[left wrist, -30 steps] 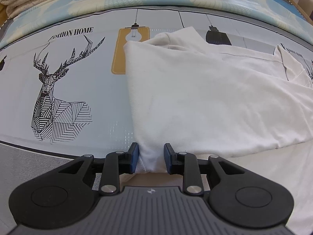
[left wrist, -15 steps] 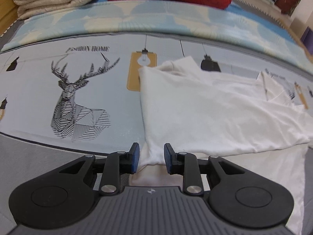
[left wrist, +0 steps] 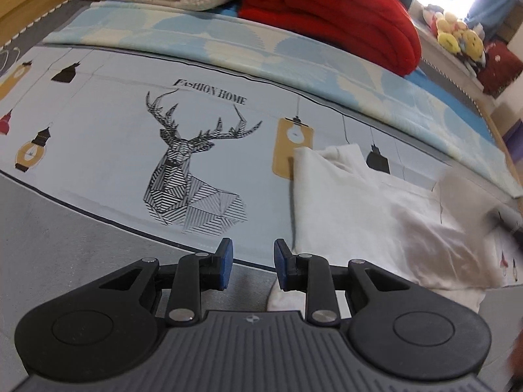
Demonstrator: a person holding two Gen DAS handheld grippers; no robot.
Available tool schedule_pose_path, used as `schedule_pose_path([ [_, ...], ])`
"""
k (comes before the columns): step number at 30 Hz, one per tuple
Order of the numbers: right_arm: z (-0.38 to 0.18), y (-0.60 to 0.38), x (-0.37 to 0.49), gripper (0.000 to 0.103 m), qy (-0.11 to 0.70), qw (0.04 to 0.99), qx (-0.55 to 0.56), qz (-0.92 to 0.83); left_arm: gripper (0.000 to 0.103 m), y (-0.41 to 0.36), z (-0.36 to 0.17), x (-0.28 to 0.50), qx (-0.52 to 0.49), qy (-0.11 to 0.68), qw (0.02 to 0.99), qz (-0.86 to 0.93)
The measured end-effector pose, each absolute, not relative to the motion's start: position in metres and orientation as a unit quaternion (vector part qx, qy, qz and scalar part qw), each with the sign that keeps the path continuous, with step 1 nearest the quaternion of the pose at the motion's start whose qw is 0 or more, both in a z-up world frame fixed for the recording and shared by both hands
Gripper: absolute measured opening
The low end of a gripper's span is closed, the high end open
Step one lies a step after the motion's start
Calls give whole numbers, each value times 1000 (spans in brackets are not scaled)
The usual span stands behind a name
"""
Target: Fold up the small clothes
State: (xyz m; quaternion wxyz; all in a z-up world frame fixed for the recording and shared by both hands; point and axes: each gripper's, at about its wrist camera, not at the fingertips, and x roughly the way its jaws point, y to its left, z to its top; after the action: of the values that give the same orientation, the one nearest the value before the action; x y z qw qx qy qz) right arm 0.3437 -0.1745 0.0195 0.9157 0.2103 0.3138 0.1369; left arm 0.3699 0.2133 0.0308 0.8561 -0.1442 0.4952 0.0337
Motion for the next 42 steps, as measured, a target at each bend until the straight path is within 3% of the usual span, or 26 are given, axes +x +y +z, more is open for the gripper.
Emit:
schedule_pose_path([
  [4, -24, -92, 347, 11, 449, 833, 202, 255, 30, 222, 27, 374, -174, 503, 846, 27],
  [8, -29, -98, 331, 13, 482, 824, 146, 260, 30, 215, 23, 380, -176, 503, 846, 10],
  [14, 10, -197, 315, 25, 455, 865, 109, 180, 30, 197, 4, 393, -216, 515, 829, -24],
  [19, 22, -294, 308, 26, 400, 906, 119, 77, 30, 170, -17, 406, -229, 524, 820, -40],
  [30, 8, -386, 304, 27, 393, 902, 180, -21, 30, 108, -64, 439, -144, 572, 807, -25],
  [31, 7, -389, 307, 27, 392, 900, 188, -25, 28, 104, -64, 439, -130, 571, 810, -25],
  [33, 2, -398, 310, 27, 393, 897, 198, -31, 8, 100, -60, 439, -118, 567, 815, -30],
  [34, 0, -398, 314, 27, 397, 896, 198, -32, 5, 101, -57, 440, -121, 562, 817, -32],
  [40, -8, -392, 326, 27, 408, 890, 200, -26, 4, 122, -5, 437, -103, 468, 877, 35],
  [42, -10, -387, 328, 28, 412, 889, 196, -24, 12, 129, -9, 438, -89, 474, 873, 70],
])
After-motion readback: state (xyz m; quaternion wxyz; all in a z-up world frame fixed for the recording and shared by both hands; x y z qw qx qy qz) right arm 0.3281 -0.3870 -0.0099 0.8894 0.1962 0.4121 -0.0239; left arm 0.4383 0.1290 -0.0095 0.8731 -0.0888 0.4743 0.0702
